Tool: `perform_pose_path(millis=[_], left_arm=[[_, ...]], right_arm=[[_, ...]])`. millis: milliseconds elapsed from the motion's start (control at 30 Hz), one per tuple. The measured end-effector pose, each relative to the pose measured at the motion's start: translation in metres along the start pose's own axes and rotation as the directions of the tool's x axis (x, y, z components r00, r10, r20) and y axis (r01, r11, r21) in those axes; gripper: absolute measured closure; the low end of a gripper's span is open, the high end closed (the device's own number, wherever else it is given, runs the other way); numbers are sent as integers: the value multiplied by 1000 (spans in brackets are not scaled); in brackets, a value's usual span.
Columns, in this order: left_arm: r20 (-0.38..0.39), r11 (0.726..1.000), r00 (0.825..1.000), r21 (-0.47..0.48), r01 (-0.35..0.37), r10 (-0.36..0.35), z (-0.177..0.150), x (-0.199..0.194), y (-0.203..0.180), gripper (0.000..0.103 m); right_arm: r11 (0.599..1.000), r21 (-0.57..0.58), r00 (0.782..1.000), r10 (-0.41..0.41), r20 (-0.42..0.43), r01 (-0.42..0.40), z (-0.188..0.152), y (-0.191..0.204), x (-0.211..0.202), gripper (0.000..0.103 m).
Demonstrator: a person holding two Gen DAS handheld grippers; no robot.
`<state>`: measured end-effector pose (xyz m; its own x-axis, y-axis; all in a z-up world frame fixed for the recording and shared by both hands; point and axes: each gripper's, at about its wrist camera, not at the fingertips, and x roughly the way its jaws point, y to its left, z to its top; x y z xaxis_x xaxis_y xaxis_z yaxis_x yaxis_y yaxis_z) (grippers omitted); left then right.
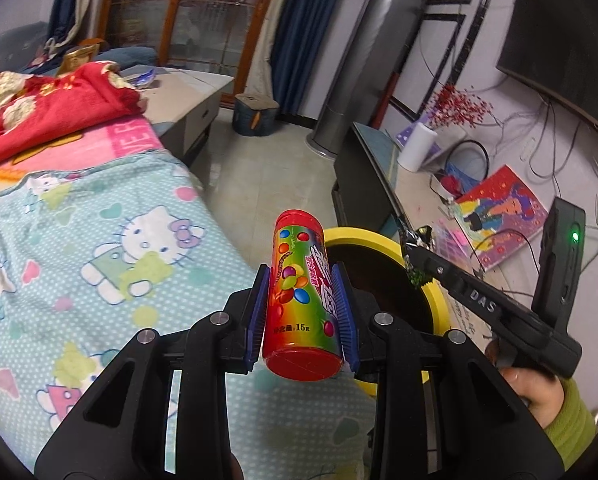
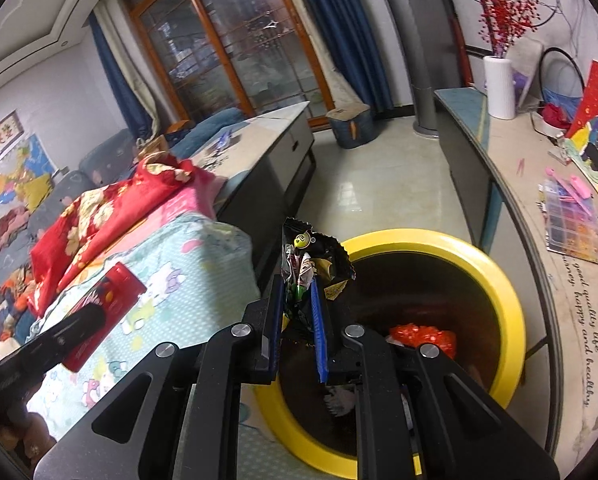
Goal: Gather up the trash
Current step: 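Carry the red candy tube and green snack packet over the yellow bin, then open both tools over the bin to drop the tube and packet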
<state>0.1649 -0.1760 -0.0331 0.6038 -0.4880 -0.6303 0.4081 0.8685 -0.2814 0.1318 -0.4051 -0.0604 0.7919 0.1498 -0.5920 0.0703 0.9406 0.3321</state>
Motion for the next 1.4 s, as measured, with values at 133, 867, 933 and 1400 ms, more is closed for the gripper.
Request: perform_pose_path(millis=[133, 867, 933, 1400], left_arm=[[-20, 999, 1000, 41, 17, -16, -4, 9, -15, 79], [-152, 976, 987, 204, 75, -44, -35, 62, -69, 78], [-168, 974, 985, 213, 81, -45, -39, 67, -73, 78], [-222, 956, 972, 261, 133, -75, -52, 97, -88, 51]], right_arm=[[999, 24, 1000, -23, -12, 23, 1, -16, 1, 90], [988, 131, 996, -68, -65, 77, -3, -77, 9, 90], [987, 144, 995, -67, -70, 77, -3, -82, 10, 89], [979, 190, 995, -58, -81, 72, -4, -99, 11, 60]])
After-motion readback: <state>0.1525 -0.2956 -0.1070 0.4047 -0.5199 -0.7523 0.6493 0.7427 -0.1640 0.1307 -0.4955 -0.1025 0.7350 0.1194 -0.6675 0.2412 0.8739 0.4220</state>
